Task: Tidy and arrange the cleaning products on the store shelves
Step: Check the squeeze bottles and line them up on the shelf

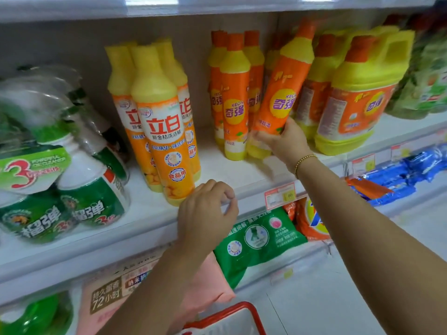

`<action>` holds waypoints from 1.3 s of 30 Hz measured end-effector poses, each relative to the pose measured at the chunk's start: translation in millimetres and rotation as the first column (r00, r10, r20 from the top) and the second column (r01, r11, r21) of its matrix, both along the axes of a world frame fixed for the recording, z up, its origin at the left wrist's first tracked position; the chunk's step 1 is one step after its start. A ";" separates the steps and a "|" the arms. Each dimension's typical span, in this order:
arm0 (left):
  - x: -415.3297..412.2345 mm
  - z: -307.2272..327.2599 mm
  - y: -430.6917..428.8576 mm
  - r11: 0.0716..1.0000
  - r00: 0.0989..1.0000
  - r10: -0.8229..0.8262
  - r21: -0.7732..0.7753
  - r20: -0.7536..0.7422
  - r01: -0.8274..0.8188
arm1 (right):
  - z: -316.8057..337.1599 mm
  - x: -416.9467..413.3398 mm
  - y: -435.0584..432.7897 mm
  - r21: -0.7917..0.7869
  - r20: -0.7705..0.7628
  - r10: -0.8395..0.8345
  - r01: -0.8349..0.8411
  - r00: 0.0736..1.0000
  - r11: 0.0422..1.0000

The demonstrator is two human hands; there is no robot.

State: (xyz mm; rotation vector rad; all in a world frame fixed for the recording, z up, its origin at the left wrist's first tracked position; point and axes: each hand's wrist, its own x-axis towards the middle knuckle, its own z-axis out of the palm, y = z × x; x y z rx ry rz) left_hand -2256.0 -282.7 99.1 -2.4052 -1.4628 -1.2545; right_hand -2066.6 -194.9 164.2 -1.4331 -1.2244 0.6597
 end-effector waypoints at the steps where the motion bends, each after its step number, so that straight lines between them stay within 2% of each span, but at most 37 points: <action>1: -0.5 -0.5 0.0 1.000 1.000 0.002 -0.008 0.010 -0.001 | 5.6 0.3 -7.7 -0.013 -0.106 0.073 -0.074 0.992 0.997; 3: -1.5 -1.2 0.2 1.000 1.000 0.001 -0.019 0.016 0.000 | 18.9 1.3 -28.0 -0.055 -0.252 0.211 -0.231 0.944 0.971; 6: -3.9 0.4 -2.6 0.999 0.998 -0.032 -0.041 0.054 0.034 | 21.8 5.7 -64.4 -0.106 -0.319 0.369 -0.419 0.873 0.902; 8: -4.4 6.1 -9.3 0.992 0.977 -0.085 -0.072 0.195 0.101 | 12.7 10.5 -90.8 -0.116 -0.344 0.438 -0.501 0.830 0.858; 11: 2.7 18.7 -30.4 0.960 0.871 -0.133 -0.156 0.472 0.232 | -7.2 16.8 -129.0 -0.095 -0.333 0.503 -0.559 0.798 0.824; 13: 12.7 25.3 -44.5 0.906 0.790 -0.150 -0.237 0.594 0.350 | -24.7 21.0 -147.3 -0.100 -0.199 0.488 -0.513 0.850 0.853; 15: 20.4 28.1 -56.2 0.829 0.743 -0.187 -0.302 0.643 0.470 | -39.8 20.3 -160.9 -0.102 0.028 0.436 -0.432 0.899 0.896; 18: 26.8 27.9 -74.8 0.762 0.714 -0.245 -0.325 0.656 0.560 | -63.4 14.3 -179.2 -0.061 0.181 0.440 -0.436 0.880 0.898; 22: 31.5 12.9 -103.3 0.765 0.681 -0.242 -0.296 0.692 0.572 | -93.8 2.1 -205.0 -0.035 0.292 0.444 -0.455 0.847 0.890; 26: 26.0 3.1 -128.3 0.780 0.709 -0.230 -0.309 0.667 0.544 | -107.4 -3.2 -217.1 0.015 0.353 0.391 -0.423 0.850 0.906; 29: 20.5 10.3 -143.9 0.787 0.728 -0.244 -0.308 0.641 0.535 | -90.8 -7.0 -221.0 0.037 0.430 0.345 -0.398 0.834 0.917; 35: -7.9 39.9 -157.1 0.810 0.663 -0.229 -0.238 0.713 0.536 | -42.8 -34.7 -216.5 -0.004 0.586 0.363 -0.446 0.724 0.895; 39: -28.4 57.0 -160.8 0.853 0.694 -0.185 -0.237 0.696 0.465 | -24.7 -48.6 -216.9 -0.053 0.562 0.421 -0.477 0.712 0.877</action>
